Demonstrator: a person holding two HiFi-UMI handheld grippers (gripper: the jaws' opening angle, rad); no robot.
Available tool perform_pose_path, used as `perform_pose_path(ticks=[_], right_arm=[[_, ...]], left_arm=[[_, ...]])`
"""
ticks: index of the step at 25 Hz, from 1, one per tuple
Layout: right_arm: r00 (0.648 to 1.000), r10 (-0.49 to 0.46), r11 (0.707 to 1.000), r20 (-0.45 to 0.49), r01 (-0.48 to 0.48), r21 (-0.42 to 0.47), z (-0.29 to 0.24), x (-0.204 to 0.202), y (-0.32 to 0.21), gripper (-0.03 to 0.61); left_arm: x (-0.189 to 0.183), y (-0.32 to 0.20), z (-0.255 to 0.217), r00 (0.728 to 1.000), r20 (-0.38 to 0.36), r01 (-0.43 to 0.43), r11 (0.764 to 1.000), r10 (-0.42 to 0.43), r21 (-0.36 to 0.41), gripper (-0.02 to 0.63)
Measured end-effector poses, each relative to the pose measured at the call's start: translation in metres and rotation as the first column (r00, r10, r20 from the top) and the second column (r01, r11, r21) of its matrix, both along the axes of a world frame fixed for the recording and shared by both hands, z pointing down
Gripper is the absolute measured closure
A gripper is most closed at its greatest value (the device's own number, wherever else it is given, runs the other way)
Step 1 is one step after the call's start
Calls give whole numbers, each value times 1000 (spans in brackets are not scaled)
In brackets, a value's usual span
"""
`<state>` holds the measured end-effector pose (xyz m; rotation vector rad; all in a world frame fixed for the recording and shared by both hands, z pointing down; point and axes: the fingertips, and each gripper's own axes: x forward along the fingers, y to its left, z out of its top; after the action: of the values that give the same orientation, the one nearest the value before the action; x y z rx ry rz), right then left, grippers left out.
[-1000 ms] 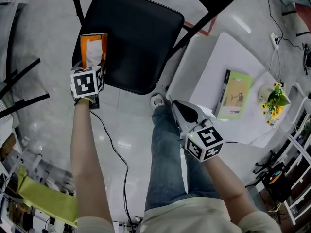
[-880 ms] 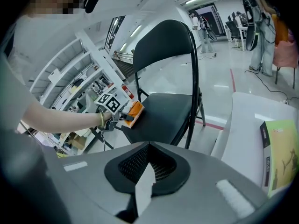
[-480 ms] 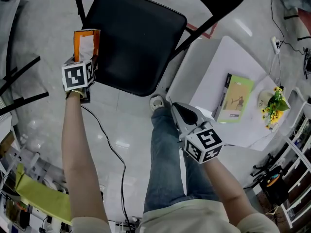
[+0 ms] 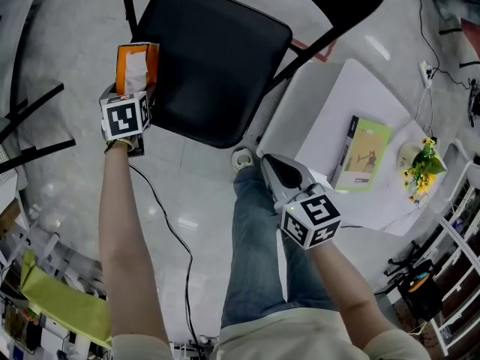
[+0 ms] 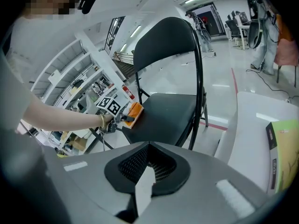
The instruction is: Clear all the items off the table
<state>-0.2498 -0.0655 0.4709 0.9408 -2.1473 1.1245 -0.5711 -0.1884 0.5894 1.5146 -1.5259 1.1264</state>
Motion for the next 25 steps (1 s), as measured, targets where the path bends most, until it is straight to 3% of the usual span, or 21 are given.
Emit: perform_pose_path(ticks=[6, 13, 18, 22, 25], right_arm=[[1000, -18, 1000, 14, 18, 15, -3, -15, -7, 581], [998, -47, 998, 30, 46, 35, -6, -34, -10, 581], [997, -62, 997, 37, 60, 47, -7, -46, -15, 580], [997, -63, 996, 41, 60, 63, -9, -53, -20, 581], [997, -67, 995, 46, 64, 74, -12, -57, -21, 581]], left_arm=[[-2, 4, -16, 999, -17, 38, 997, -37, 60, 161], [-3, 15, -47, 995, -41, 93, 984, -88, 152, 176], [1, 23, -72, 989, -40, 150, 962, -145, 226, 315], [9, 34, -91, 977, -43, 210, 932, -207, 296, 470], [19, 42, -104, 970, -50, 242, 910, -239, 337, 552]])
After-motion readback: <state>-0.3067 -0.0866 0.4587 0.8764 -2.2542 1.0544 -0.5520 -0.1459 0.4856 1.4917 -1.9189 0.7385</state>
